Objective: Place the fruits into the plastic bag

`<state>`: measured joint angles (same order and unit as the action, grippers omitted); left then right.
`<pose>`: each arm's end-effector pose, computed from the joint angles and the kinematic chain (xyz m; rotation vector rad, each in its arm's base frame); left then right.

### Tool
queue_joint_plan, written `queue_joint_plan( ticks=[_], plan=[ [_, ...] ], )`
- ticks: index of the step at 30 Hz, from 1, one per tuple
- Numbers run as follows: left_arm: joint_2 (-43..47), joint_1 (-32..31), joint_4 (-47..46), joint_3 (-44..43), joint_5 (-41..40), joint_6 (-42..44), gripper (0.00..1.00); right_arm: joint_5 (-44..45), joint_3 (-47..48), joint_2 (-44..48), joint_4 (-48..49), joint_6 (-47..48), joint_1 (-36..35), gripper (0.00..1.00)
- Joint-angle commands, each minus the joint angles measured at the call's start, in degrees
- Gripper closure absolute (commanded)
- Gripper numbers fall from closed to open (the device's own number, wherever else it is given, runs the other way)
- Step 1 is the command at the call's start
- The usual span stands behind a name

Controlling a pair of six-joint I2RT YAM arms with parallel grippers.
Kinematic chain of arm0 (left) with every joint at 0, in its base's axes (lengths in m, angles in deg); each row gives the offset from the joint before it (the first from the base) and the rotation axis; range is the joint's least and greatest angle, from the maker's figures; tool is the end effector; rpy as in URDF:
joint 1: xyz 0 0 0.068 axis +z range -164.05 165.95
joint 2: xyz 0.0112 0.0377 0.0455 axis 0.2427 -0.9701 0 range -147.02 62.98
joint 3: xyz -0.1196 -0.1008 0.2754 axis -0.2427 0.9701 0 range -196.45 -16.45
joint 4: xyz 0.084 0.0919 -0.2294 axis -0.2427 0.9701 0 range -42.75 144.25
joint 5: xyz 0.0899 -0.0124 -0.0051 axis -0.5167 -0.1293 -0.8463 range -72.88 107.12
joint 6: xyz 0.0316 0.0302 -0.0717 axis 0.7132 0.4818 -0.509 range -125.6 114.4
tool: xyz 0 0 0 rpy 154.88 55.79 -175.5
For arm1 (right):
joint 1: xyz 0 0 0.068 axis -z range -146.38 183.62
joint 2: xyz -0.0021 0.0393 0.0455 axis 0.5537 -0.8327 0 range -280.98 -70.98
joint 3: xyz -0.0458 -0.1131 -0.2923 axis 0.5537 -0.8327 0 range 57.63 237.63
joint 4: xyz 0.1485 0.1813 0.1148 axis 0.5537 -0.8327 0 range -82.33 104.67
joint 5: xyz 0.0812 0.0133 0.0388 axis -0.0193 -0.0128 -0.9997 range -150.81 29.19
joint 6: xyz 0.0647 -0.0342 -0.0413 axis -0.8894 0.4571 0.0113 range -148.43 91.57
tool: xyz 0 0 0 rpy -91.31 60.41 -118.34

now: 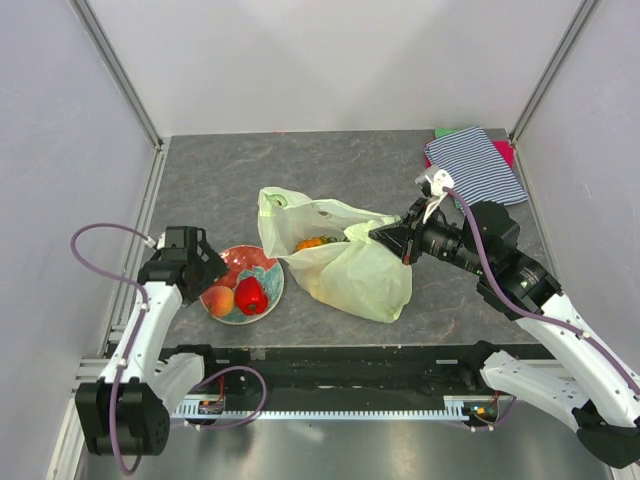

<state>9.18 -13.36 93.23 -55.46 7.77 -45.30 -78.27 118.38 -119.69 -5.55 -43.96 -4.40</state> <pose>0.1606 0.0139 0.2306 -0.9525 2.4285 -0.0260 0.1326 0.1316 0.4350 -0.5813 1.7057 0.9421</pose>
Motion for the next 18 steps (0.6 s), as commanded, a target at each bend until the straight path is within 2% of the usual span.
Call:
queue_joint_plan(
  ticks=[1, 9, 16, 18],
  plan=[
    [-3.3, -3.2, 1.6, -2.9, -0.8, -2.2, 0.01, 1.1, 0.8, 0.1, 1.4, 1.5, 0.0, 1.0],
    [-6.6, -4.6, 0.3, -2.4, 3.4, -1.9, 0.03, 1.8, 0.5, -0.7, 1.5, 1.8, 0.1, 1.0],
    [-4.8, -4.6, -5.5, 0.5, 5.5, -1.6, 0.21, 1.6, 0.9, -2.1, 1.6, 1.6, 0.0, 1.0],
    [-4.9, -4.6, -7.5, 0.8, 6.3, -1.1, 0.22, 1.5, 1.0, -2.4, 1.6, 1.5, 0.0, 1.0]
  ],
)
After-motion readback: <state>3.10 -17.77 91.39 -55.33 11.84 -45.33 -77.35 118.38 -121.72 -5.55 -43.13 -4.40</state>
